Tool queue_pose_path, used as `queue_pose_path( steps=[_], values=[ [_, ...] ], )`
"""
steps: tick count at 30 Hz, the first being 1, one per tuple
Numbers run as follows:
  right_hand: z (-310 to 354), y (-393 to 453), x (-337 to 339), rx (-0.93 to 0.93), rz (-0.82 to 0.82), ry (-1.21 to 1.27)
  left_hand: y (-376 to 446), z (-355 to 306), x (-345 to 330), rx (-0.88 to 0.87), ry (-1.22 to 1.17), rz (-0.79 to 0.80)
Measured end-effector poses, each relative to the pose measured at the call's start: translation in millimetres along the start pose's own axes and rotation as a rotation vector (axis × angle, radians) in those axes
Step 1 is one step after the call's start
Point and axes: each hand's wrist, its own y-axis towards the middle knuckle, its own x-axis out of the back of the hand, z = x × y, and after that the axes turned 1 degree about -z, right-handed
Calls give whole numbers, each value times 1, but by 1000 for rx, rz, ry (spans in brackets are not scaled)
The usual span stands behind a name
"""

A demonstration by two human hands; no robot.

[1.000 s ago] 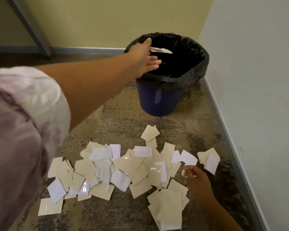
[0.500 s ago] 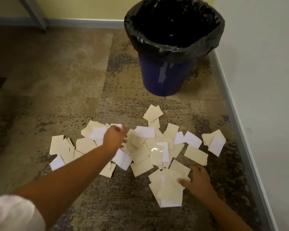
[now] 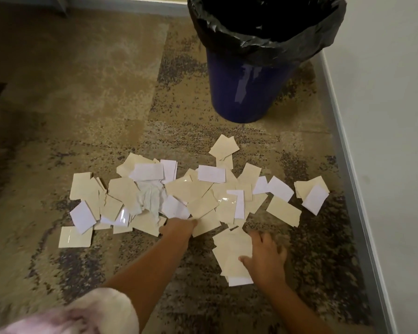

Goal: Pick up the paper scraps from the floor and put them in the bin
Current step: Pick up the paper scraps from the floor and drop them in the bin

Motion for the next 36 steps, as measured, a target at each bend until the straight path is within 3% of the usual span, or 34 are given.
queue_pose_path(
  steps=[3, 10, 14, 17, 21, 26, 31, 36],
  values=[
    [-4, -4, 5, -18, 6, 128, -5, 0, -13, -66, 211, -22],
    [-16, -12, 27, 79, -84, 239, 1, 9, -25, -69, 188, -74],
    [-21, -14, 38, 197, -244, 343, 4, 11, -29, -189, -62, -99],
    [-20, -12, 44, 118, -243, 477, 4, 6, -32, -228, -373, -10],
    [-19, -8, 50, -47, -199, 746, 1, -5, -28, -199, -496, 18],
    [-20, -9, 57, -89, -172, 768, -5, -5, -6, -235, -396, 29],
    [-6, -10, 78, -165, -138, 976, -12, 21, 20, -365, -202, 17],
    [35, 12, 156, -15, -121, 900, -12, 29, 42, -422, -117, -16]
  ],
)
